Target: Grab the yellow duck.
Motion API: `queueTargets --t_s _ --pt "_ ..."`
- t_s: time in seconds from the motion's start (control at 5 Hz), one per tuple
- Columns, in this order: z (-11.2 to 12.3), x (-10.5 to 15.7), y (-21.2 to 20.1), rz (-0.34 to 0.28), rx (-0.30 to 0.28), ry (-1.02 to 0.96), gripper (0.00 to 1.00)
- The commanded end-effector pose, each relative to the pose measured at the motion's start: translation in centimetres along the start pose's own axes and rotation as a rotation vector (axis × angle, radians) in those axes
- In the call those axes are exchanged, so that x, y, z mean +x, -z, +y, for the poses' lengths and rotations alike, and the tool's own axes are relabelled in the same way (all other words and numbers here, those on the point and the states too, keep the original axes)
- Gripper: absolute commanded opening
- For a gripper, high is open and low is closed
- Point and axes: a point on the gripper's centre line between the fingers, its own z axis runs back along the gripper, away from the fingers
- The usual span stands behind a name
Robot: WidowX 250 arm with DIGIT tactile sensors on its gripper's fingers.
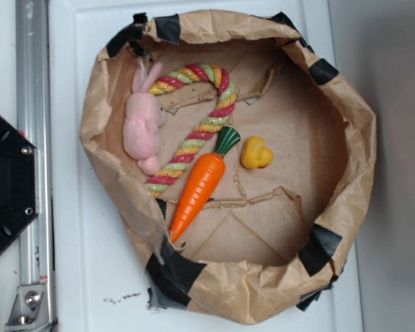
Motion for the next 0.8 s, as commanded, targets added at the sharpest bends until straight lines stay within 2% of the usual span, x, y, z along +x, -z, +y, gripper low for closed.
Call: queueTargets --t_s 0.0,0.2,0.4,0.6 --pt "0.0 0.0 0.0 0.000 0.000 0.000 1.00" --pt "0.5 3.5 1.9 -0.024 0.055 -0.079 1.00" --pt "0.7 8.2 4.8 -0.073 0.059 -0.155 1.00" --pt "2.8 10.1 8.3 -0.110 0.082 -0.364 1.00"
